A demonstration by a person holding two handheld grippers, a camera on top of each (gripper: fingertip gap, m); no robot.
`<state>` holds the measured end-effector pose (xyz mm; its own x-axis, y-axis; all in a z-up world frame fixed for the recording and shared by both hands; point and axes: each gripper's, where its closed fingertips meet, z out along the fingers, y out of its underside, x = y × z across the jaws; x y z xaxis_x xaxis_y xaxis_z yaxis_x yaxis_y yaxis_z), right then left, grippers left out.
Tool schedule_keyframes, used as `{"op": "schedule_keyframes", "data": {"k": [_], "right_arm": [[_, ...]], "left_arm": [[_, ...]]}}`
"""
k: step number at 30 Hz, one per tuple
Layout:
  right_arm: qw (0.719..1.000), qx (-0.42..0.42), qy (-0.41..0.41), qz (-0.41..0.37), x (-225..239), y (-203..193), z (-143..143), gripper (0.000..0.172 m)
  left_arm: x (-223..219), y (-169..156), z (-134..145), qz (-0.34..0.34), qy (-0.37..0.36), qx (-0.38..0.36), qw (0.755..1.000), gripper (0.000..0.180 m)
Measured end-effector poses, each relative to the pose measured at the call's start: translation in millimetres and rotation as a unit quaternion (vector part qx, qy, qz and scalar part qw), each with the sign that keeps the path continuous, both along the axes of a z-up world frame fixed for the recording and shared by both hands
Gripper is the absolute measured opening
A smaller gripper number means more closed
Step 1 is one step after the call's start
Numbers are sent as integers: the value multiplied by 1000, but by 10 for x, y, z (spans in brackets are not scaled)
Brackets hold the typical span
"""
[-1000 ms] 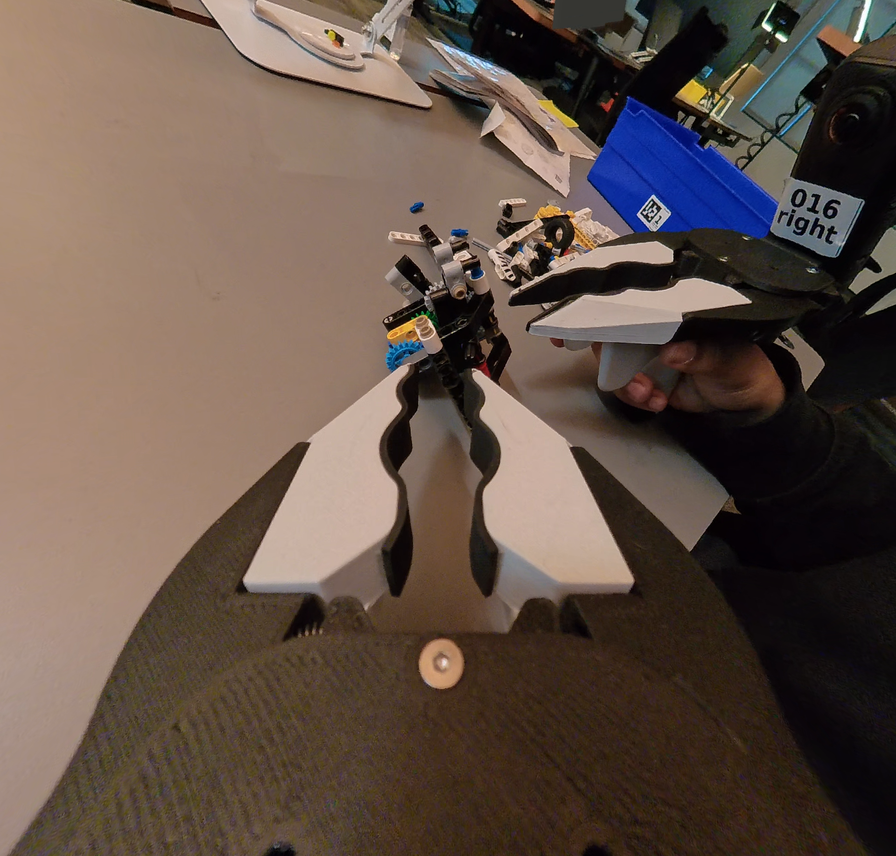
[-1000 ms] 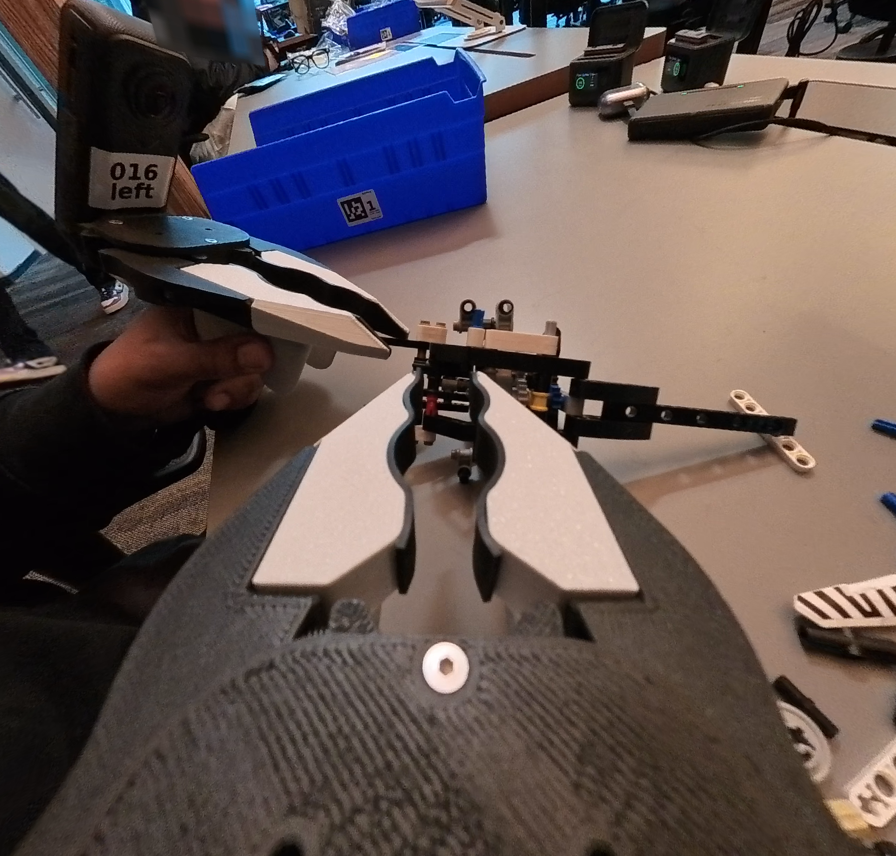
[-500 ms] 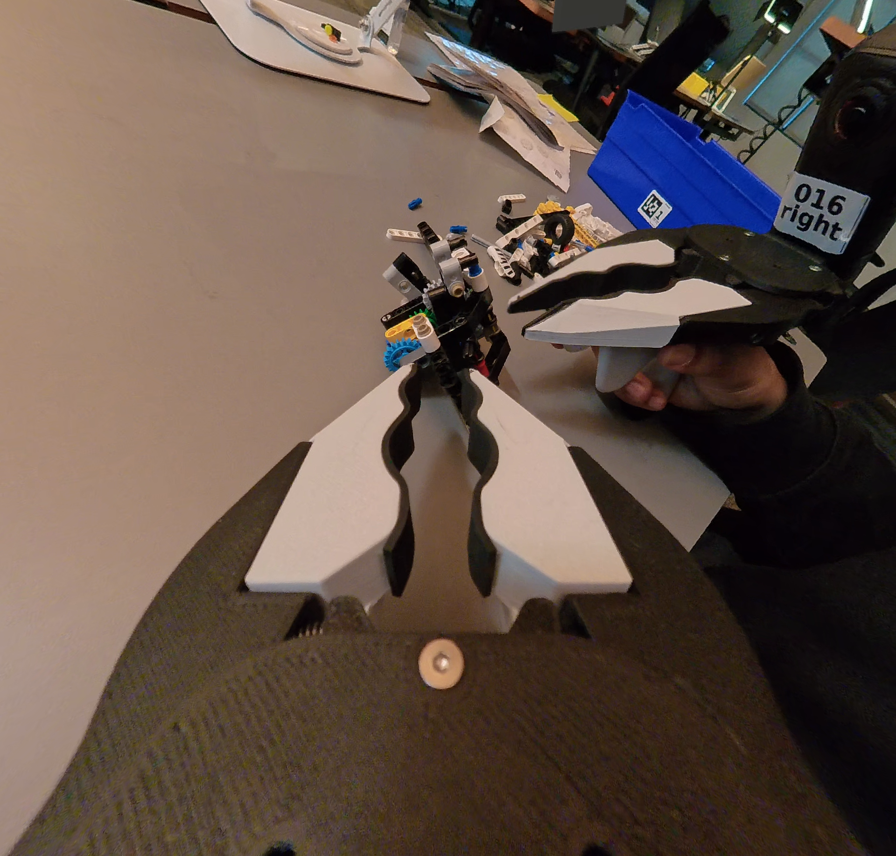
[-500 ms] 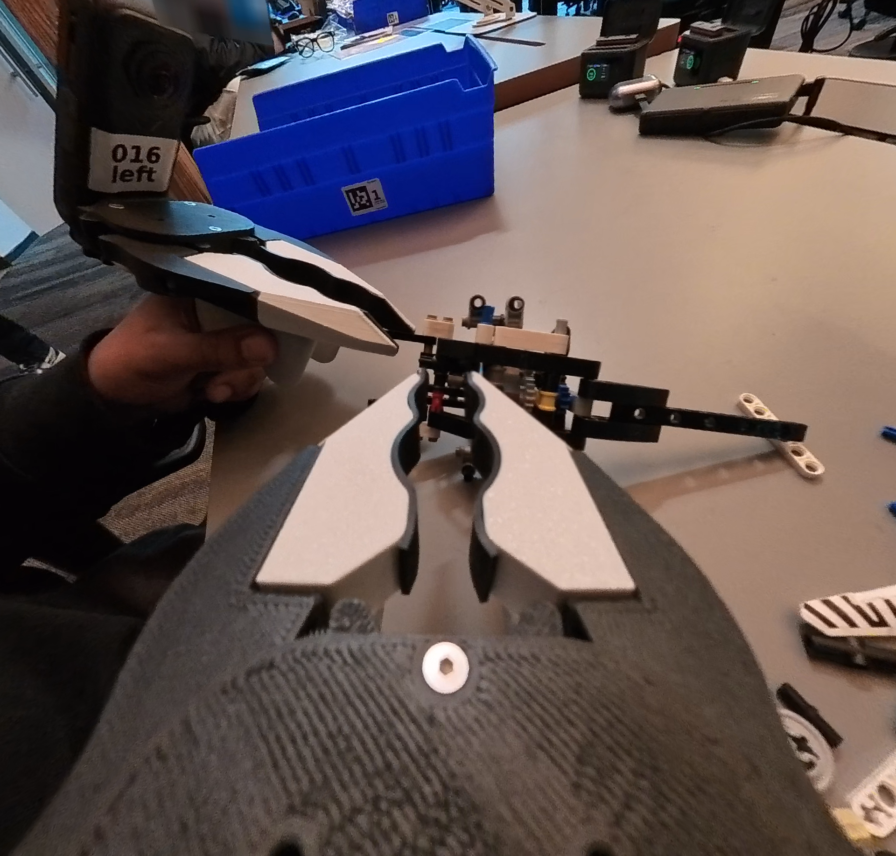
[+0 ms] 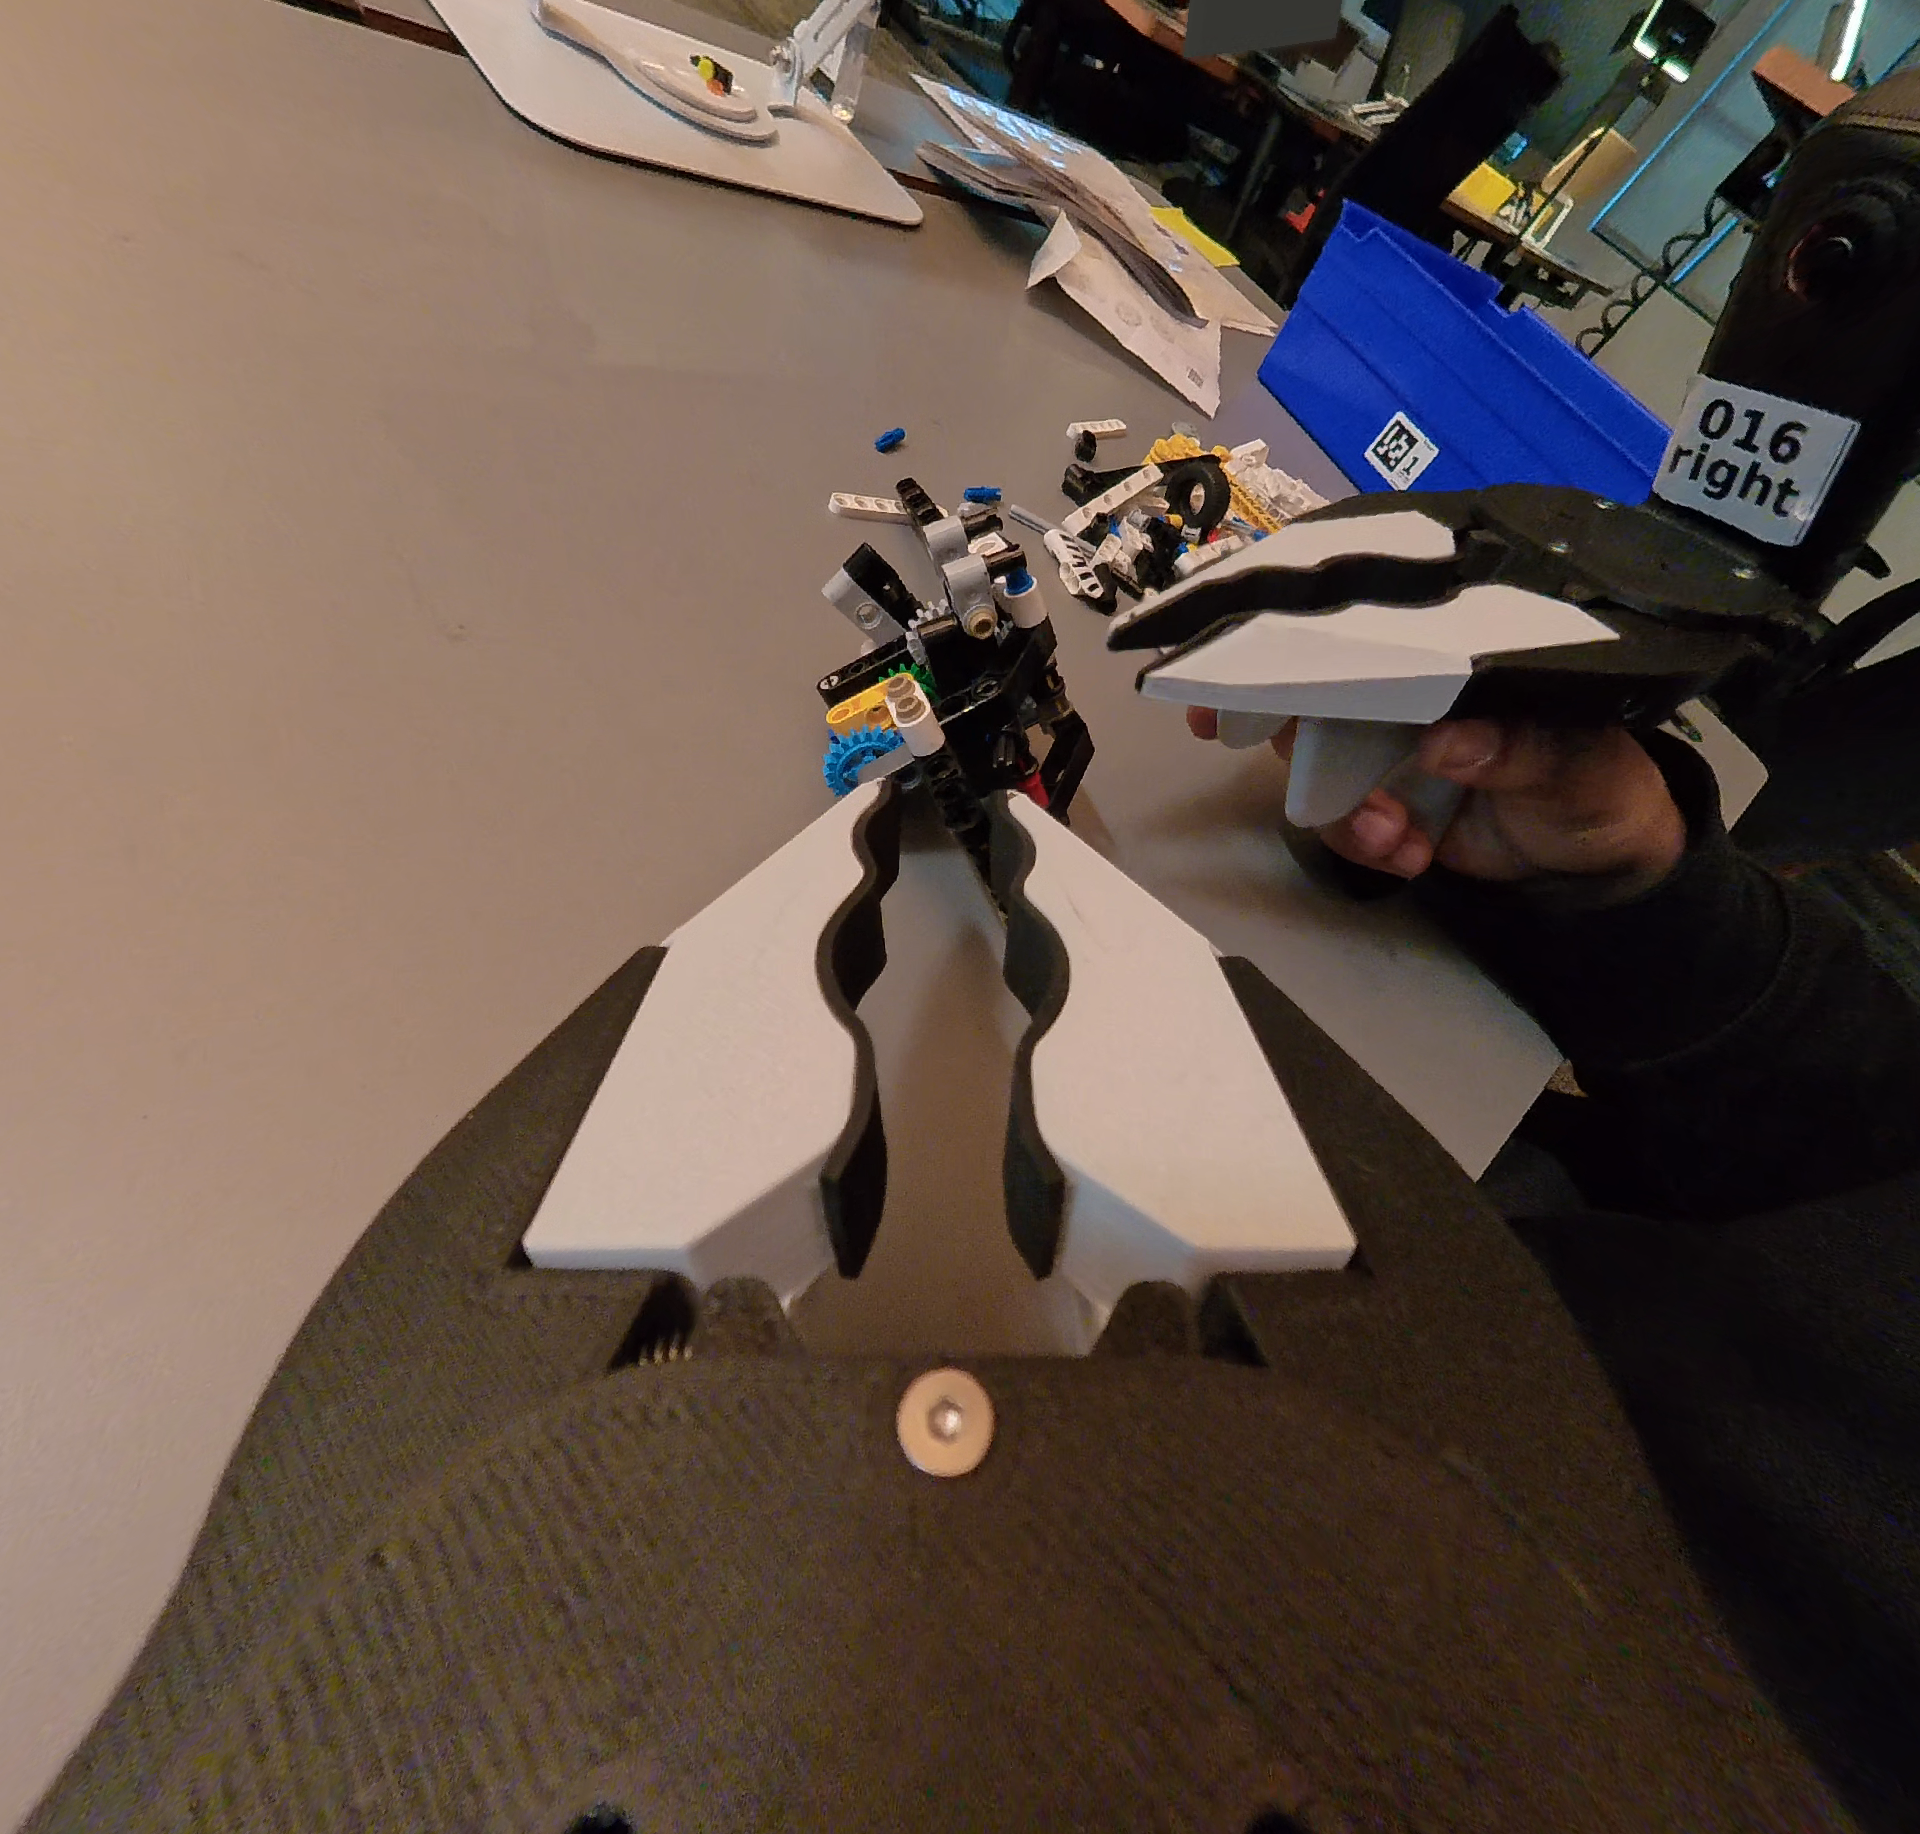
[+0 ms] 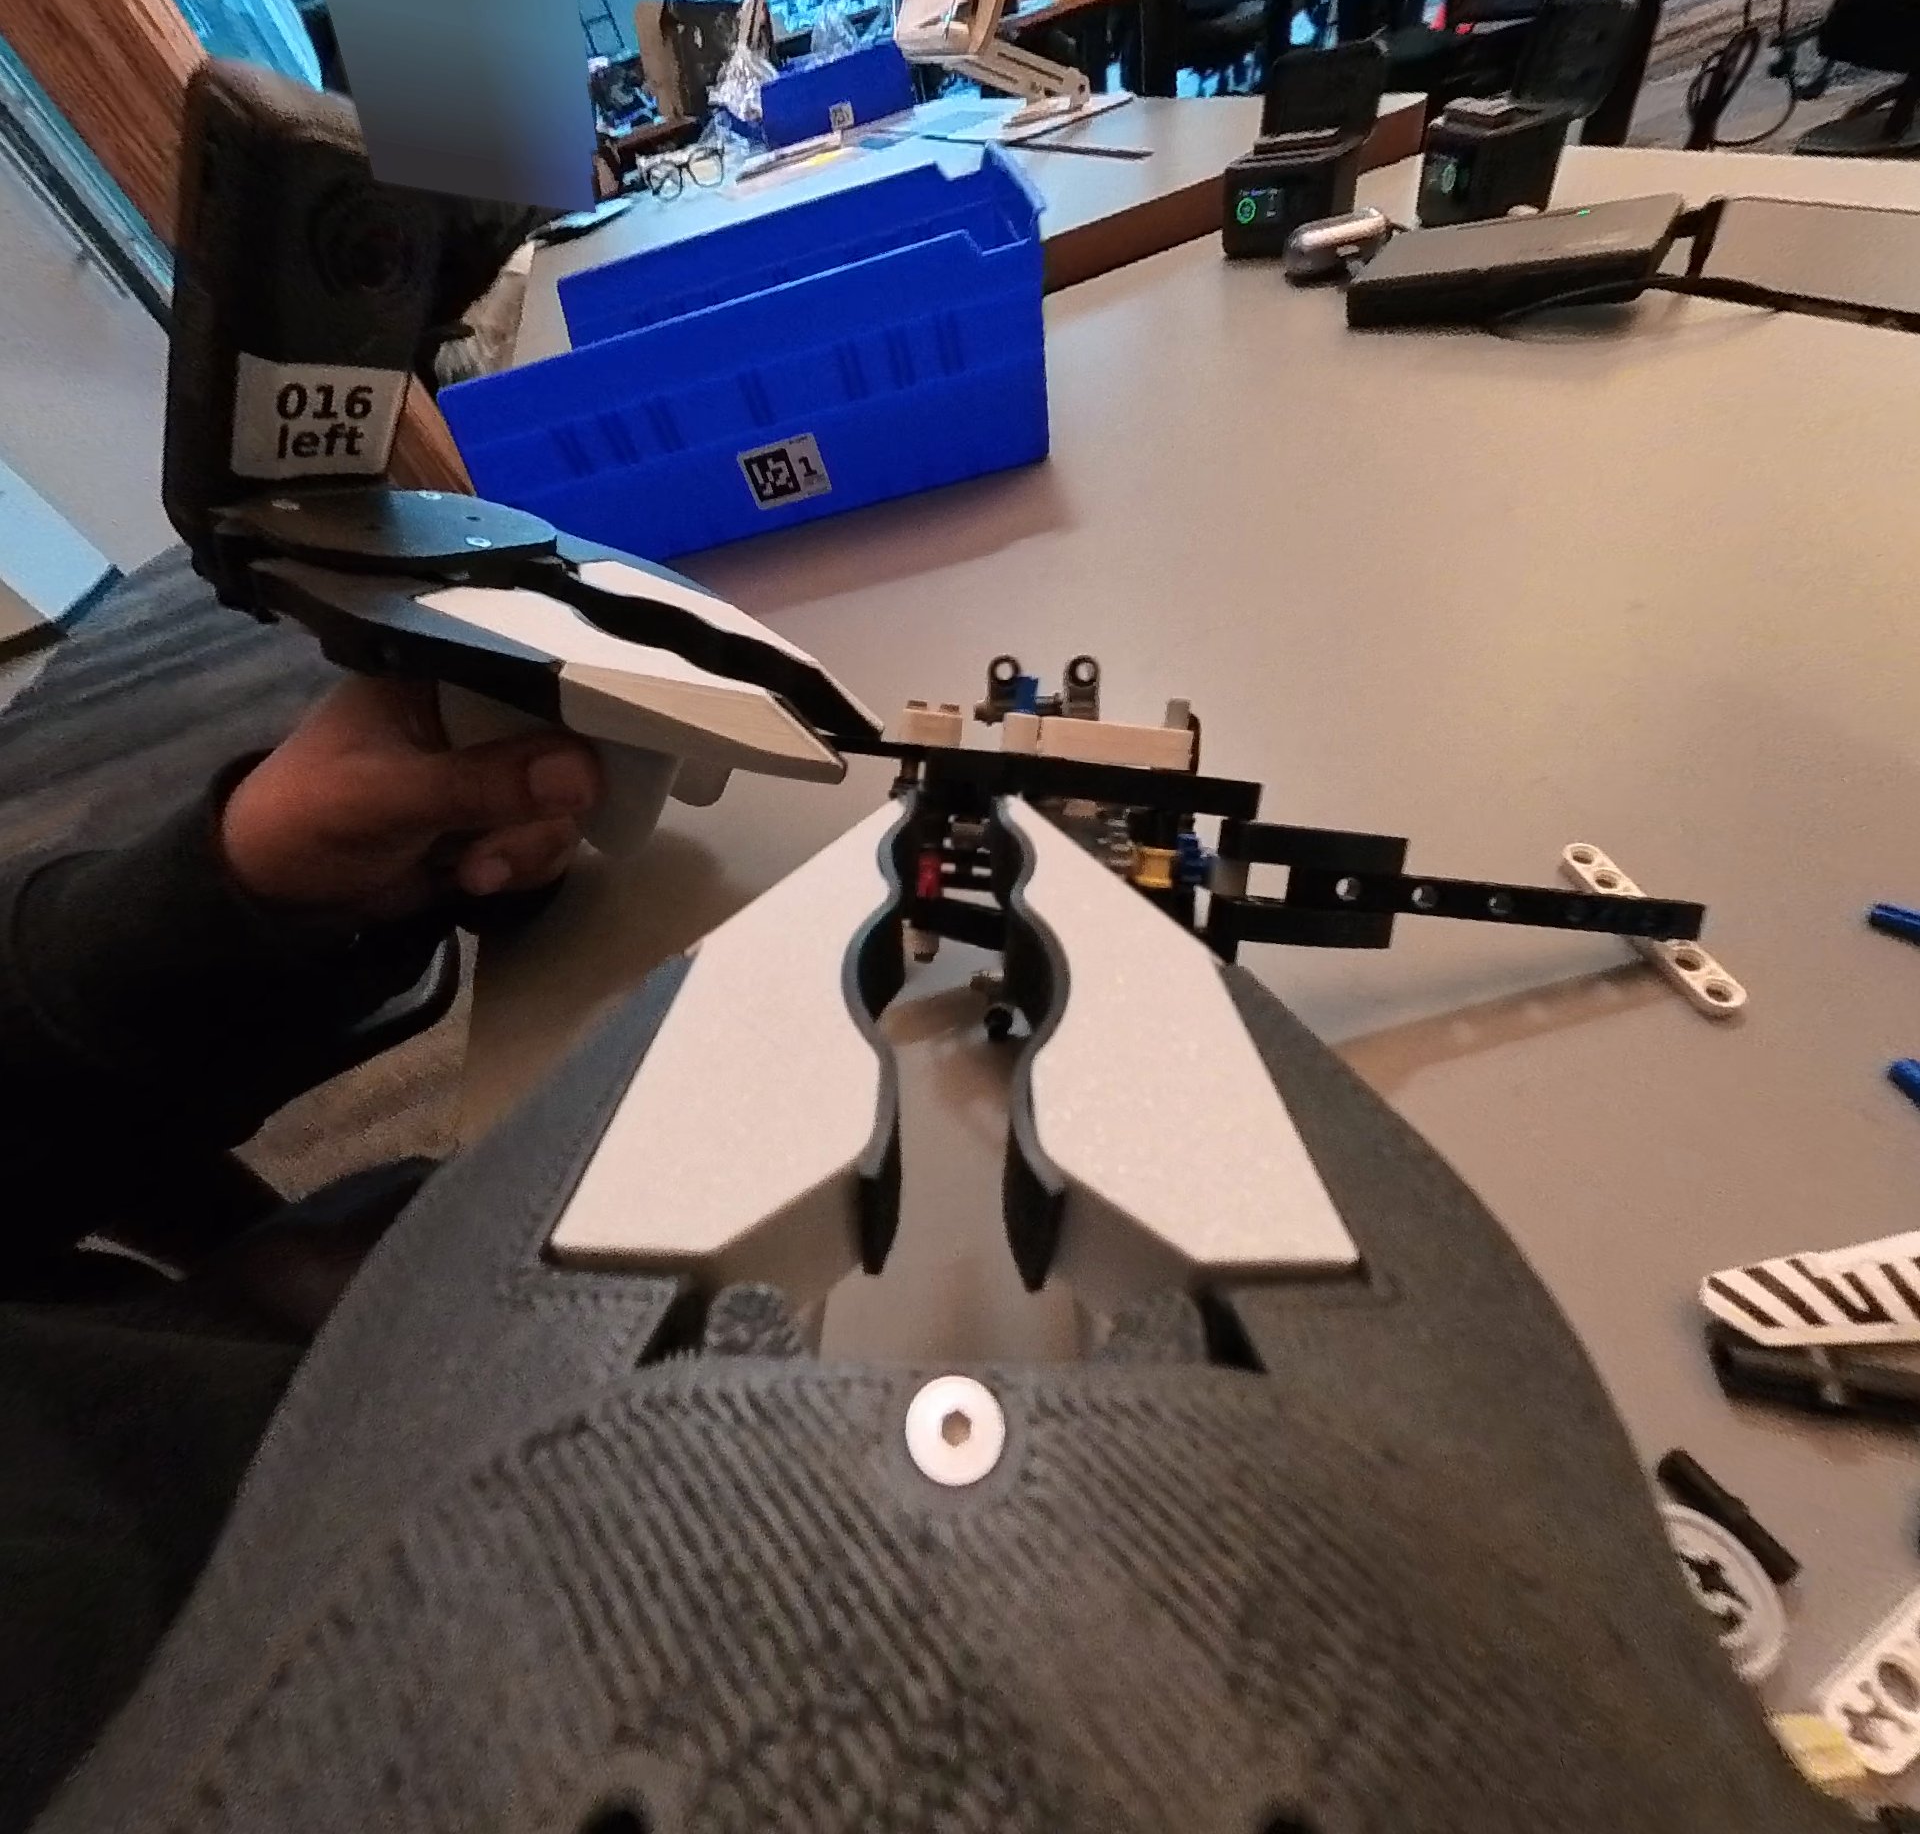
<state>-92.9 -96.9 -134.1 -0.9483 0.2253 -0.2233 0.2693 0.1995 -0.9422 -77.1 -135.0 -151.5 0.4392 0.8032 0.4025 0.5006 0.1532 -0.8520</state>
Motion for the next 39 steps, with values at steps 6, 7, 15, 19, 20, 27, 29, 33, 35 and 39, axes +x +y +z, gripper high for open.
{"op": "schedule_keyframes", "data": {"k": [6, 7, 15, 19, 20, 27, 29, 33, 35, 39], "right_arm": [[999, -16, -24, -39, -159, 87, 21, 10], [999, -16, -25, -44, -178, 97, 20, 10], [991, -75, -106, -29, -204, 154, 110, 7], [983, -111, -146, -27, -246, 198, 180, 11], [983, -111, -145, -29, -251, 198, 180, 11], [992, -67, -101, -33, -218, 161, 92, 19], [994, -61, -81, -34, -209, 165, 103, 21], [996, -45, -52, -52, -242, 211, 95, 23], [996, -47, -54, -55, -238, 239, 100, 23], [994, -53, -80, -58, -185, 248, 139, 29]], "left_arm": [[0, -5, 2, 1, 0, 1, 1000, 15], [-1, -7, 4, 1, 1, 2, 1000, 15], [20, 57, -6, -11, -4, 2, 1000, 17], [34, 105, -9, -17, -4, -1, 1000, 17], [41, 131, -10, -21, -4, 1, 1000, 17], [147, 500, -24, -80, -10, 1, 997, 18], [178, 630, -25, -99, -12, 5, 995, 18], [215, 778, -29, -122, -15, 10, 992, 19], [222, 782, -18, -125, -14, 13, 992, 19], [215, 739, 17, -122, -12, 37, 992, 19]]}}
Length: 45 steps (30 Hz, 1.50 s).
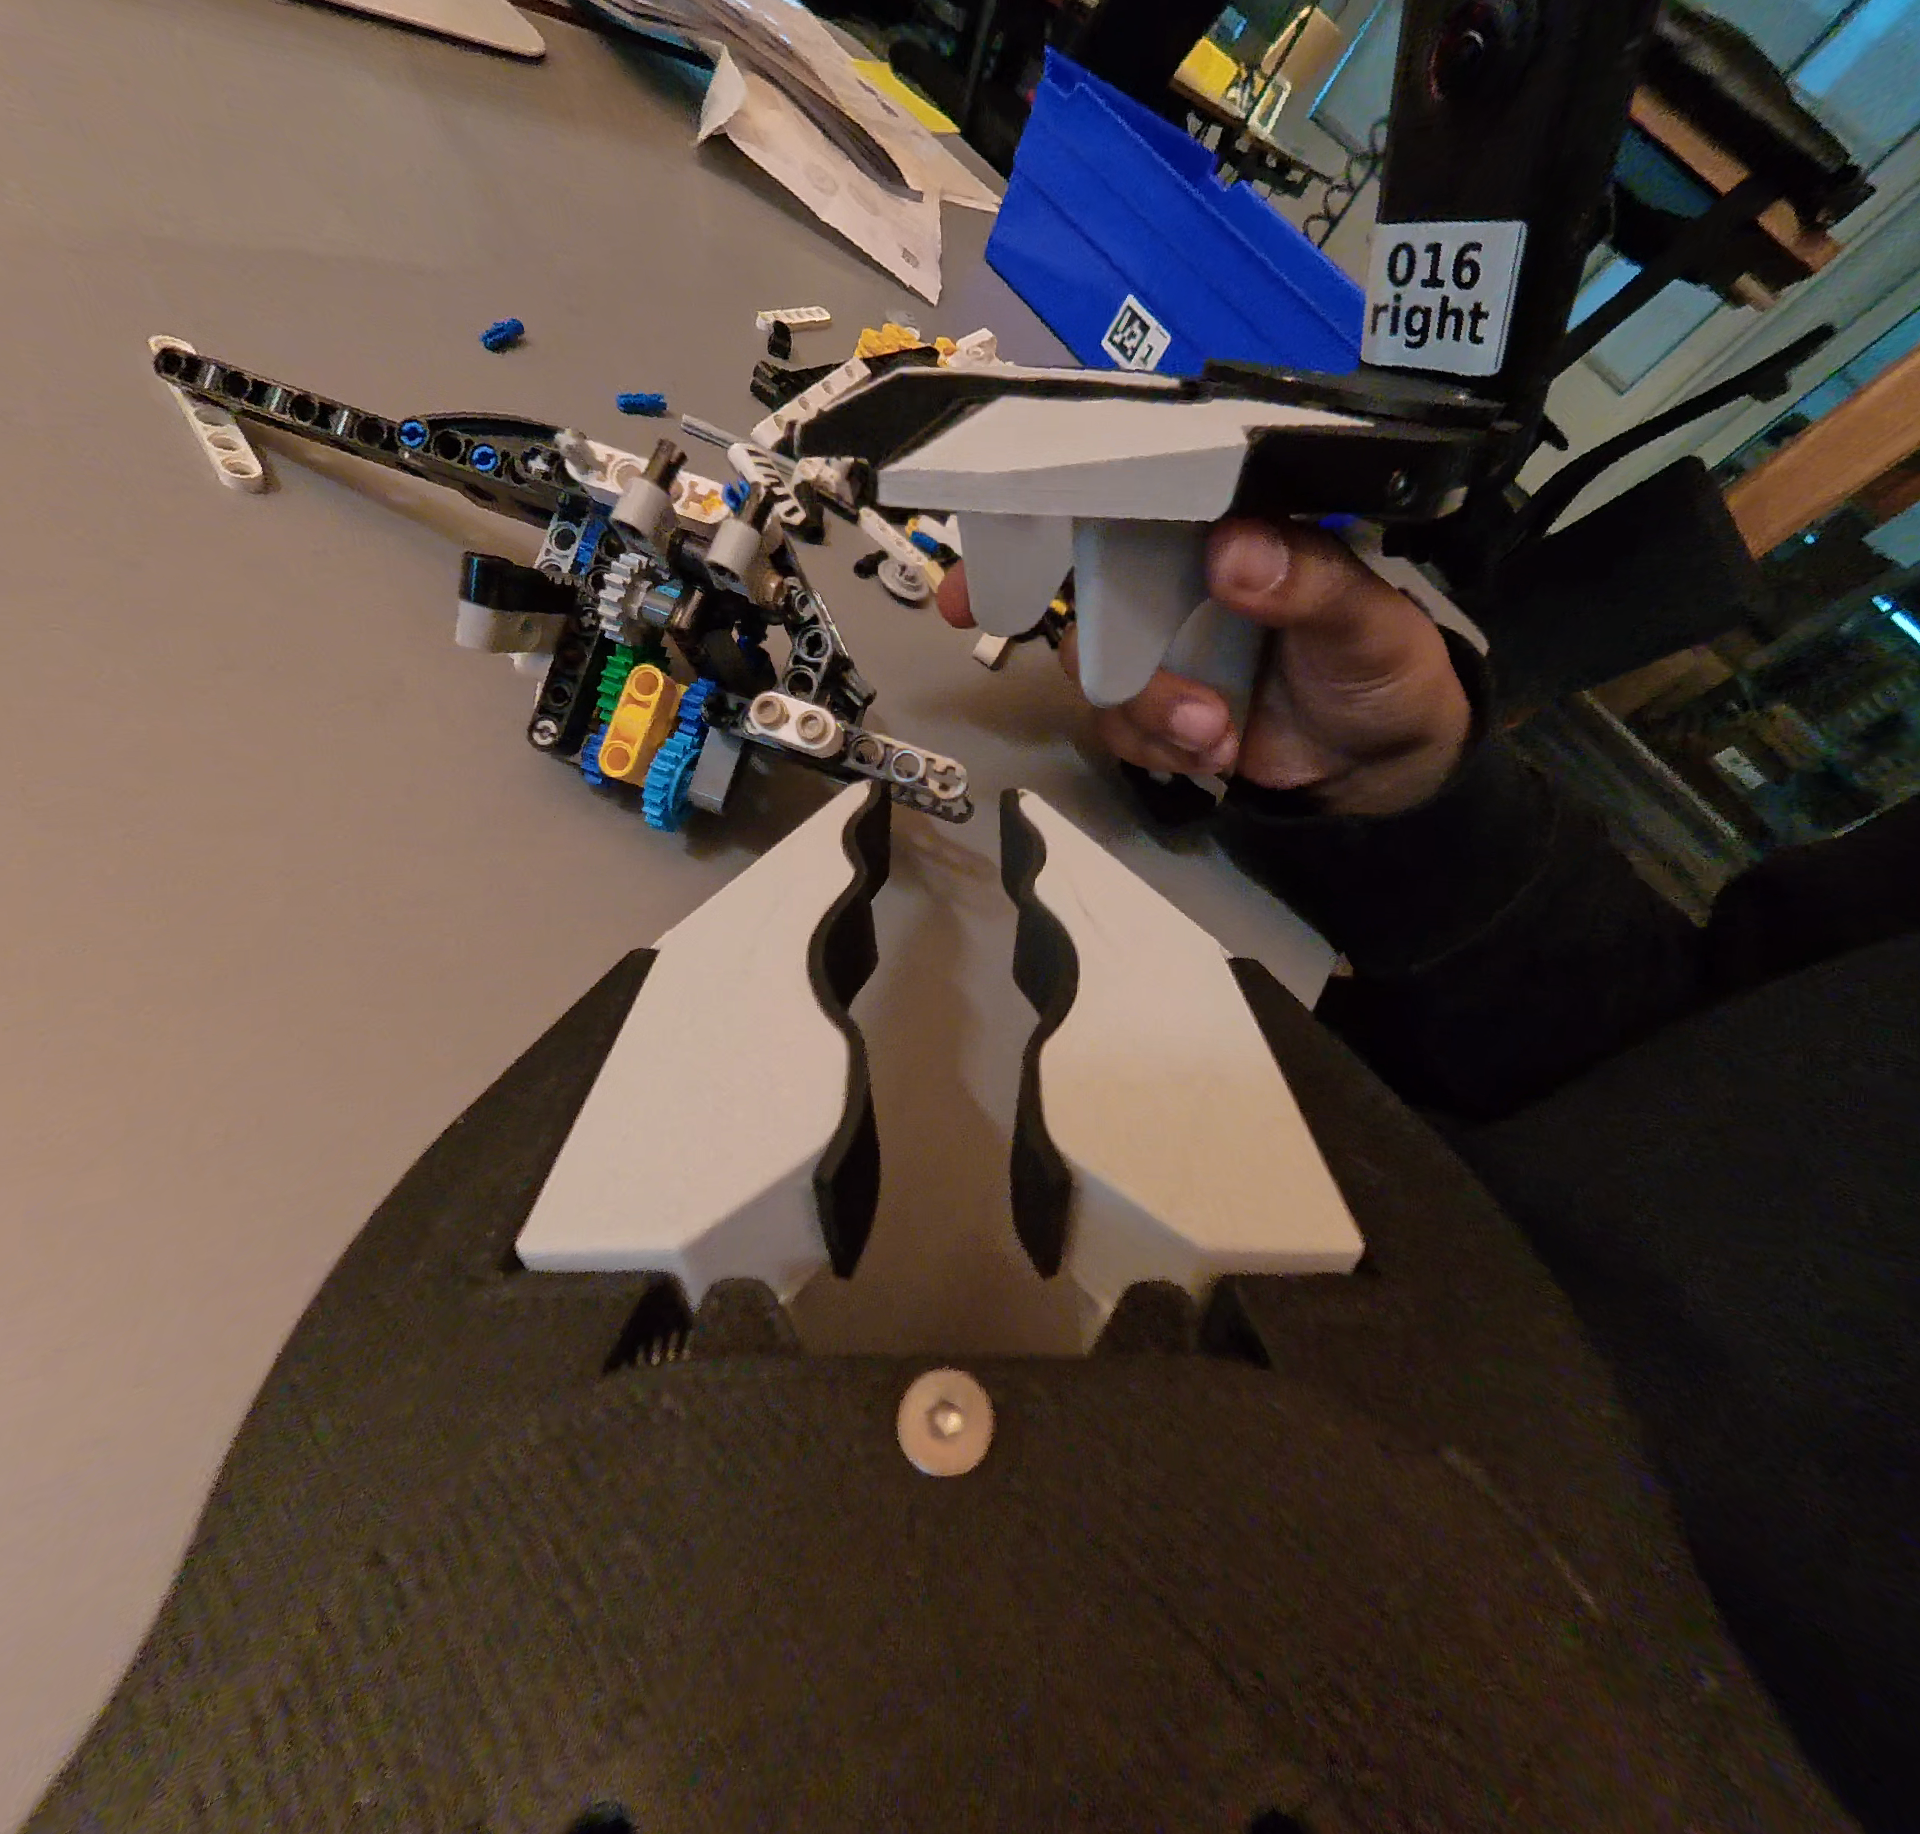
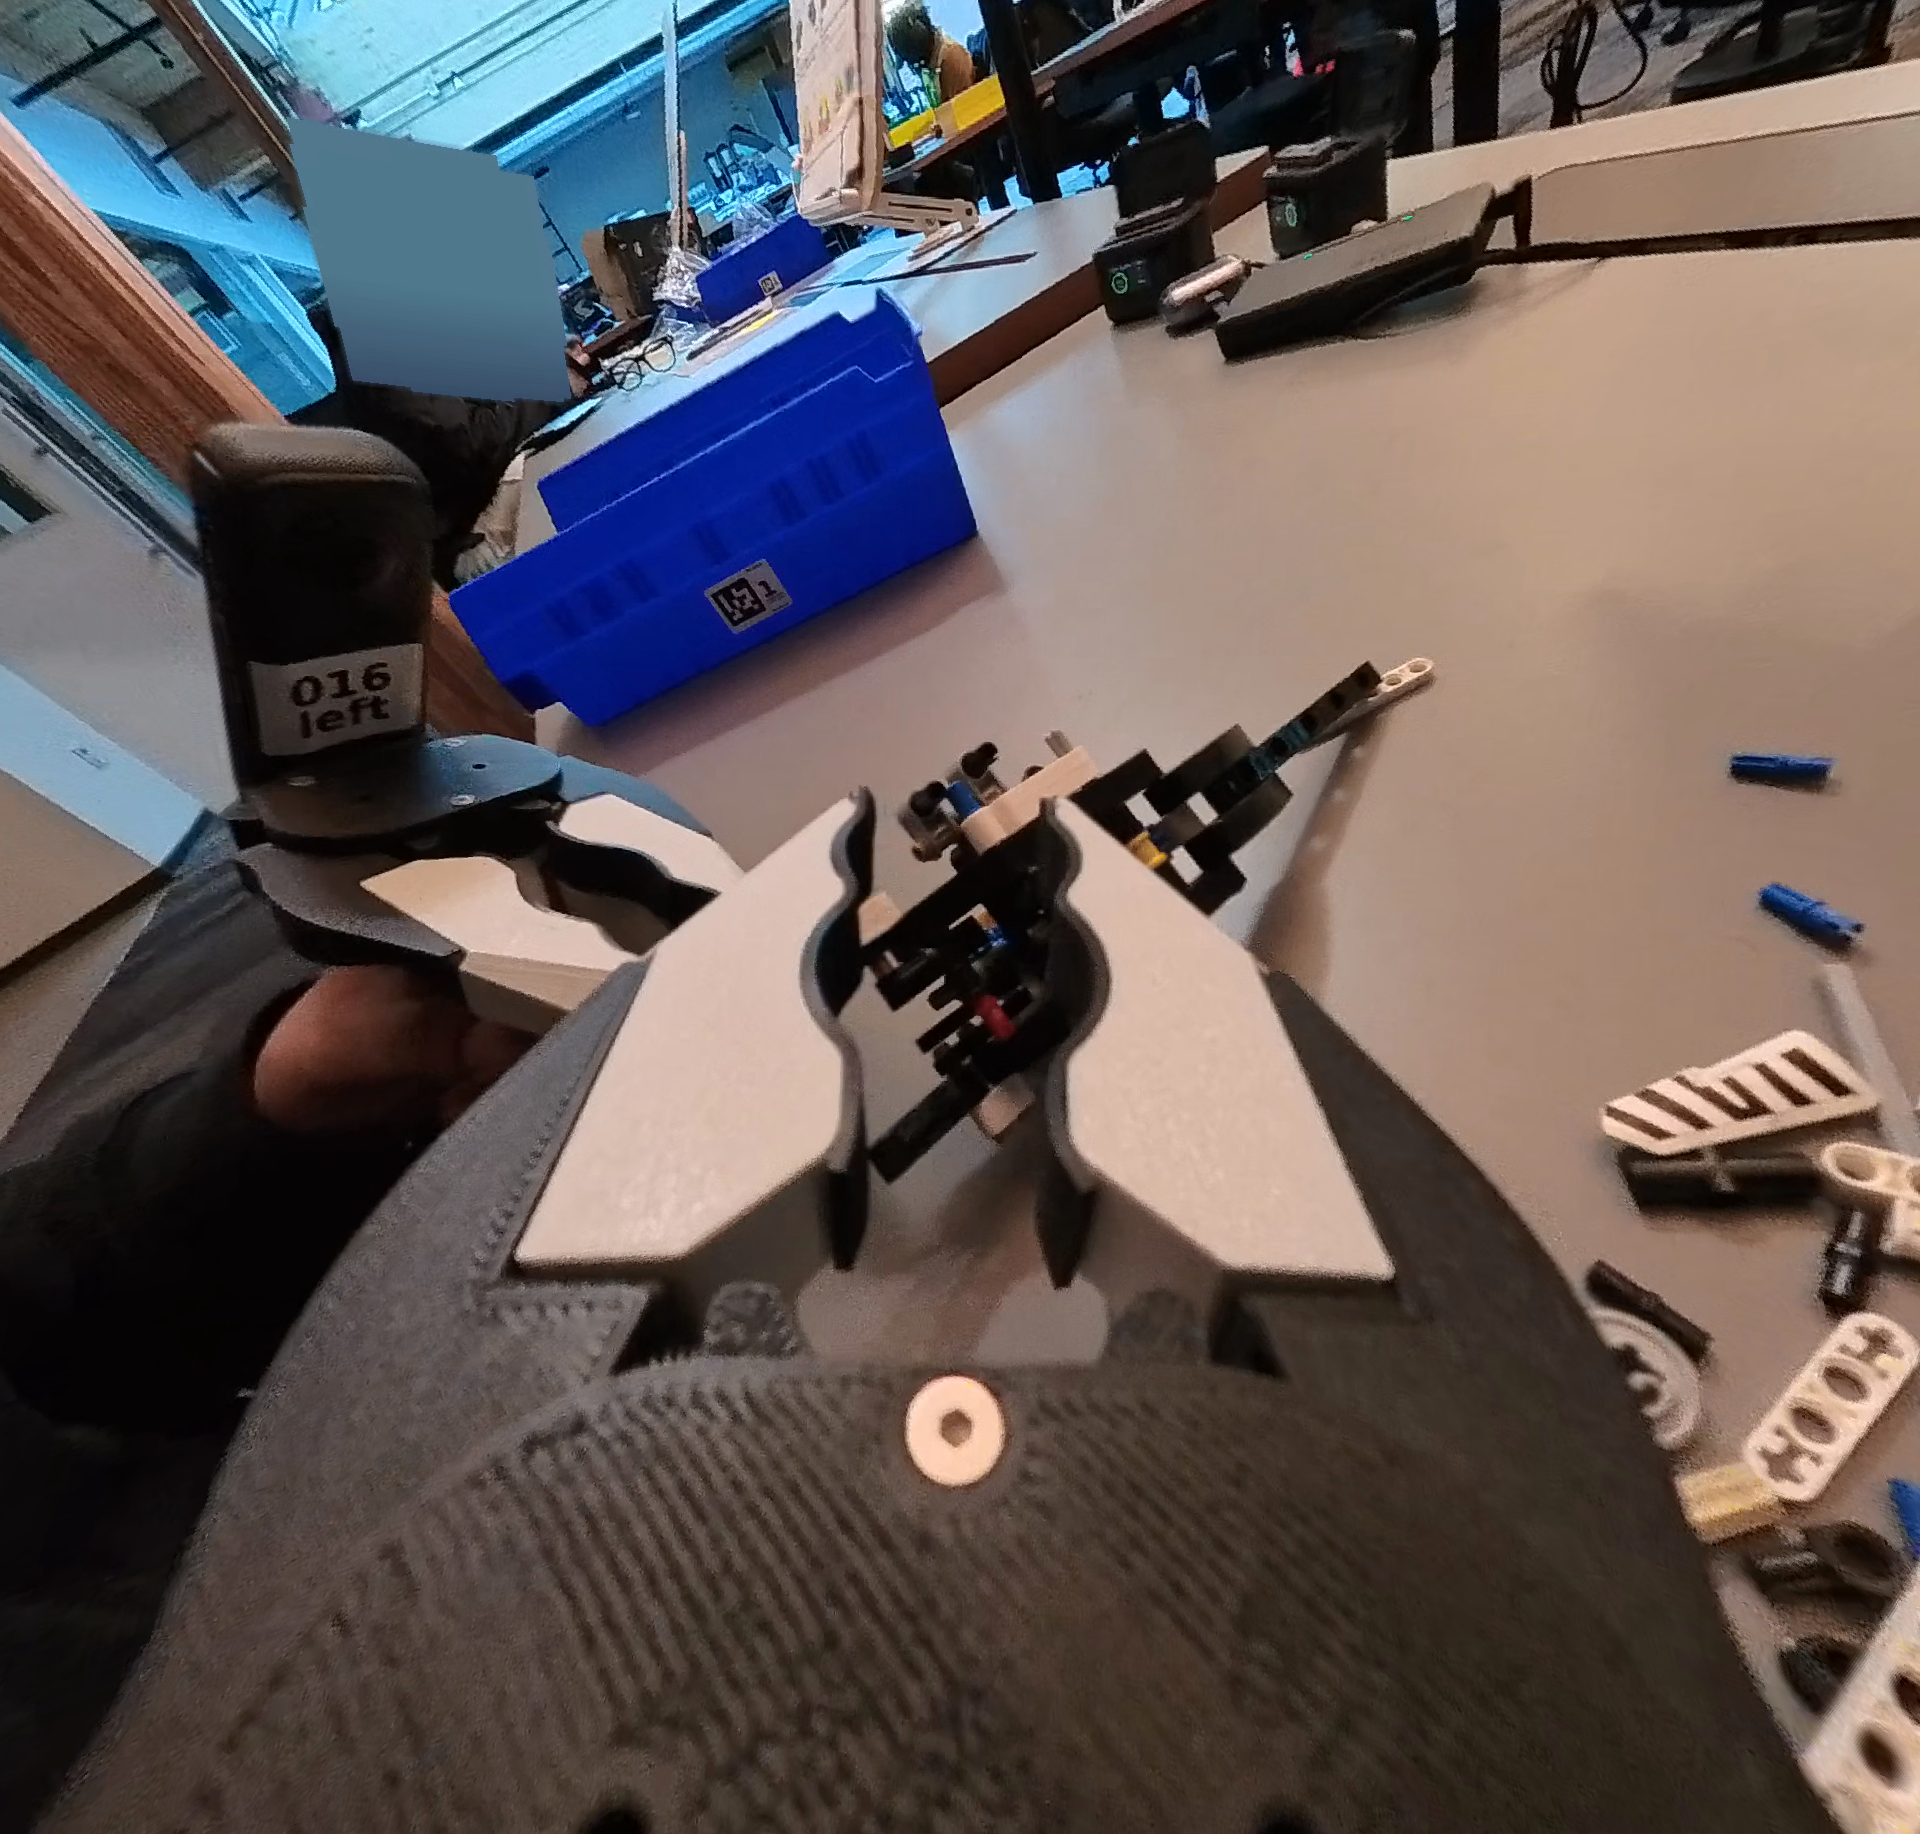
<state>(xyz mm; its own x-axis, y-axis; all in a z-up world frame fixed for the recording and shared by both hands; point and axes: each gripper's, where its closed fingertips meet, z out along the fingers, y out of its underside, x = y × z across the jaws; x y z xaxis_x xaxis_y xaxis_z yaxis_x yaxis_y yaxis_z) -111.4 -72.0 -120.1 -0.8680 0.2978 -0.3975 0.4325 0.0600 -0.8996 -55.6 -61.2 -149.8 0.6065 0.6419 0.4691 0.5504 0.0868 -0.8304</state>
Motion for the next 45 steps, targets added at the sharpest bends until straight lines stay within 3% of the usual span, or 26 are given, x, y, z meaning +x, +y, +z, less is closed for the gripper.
{"op": "schedule_keyframes", "data": {"k": [7, 11, 15, 19, 23, 28, 36, 45], "right_arm": [[992, 122, 35, -11, 6, -145, -191, 35], [979, 180, 92, -22, -10, -172, -230, 29], [960, 220, 172, 21, 160, -246, -270, 29], [915, 265, 302, 36, 266, -279, -285, 25], [847, 288, 441, 73, 421, -303, -293, 24], [795, 290, 525, 93, 562, -297, -312, 24], [770, 264, 576, 77, 679, -271, -224, 16], [782, 258, 564, 62, 682, -206, -233, 13]], "left_arm": [[-1, -4, 12, -2, -1, 9, 1000, 20], [61, -23, 53, -18, 12, 10, 1000, 22], [108, -137, 232, -14, 42, 50, 998, 21], [89, -377, 350, 27, 69, 76, 994, 21], [75, -569, 327, 60, 68, 77, 993, 23], [53, -649, 252, 78, 58, 71, 993, 26], [69, -493, 137, 50, 16, 73, 996, 26], [97, -390, 81, 33, -5, 71, 997, 10]]}}
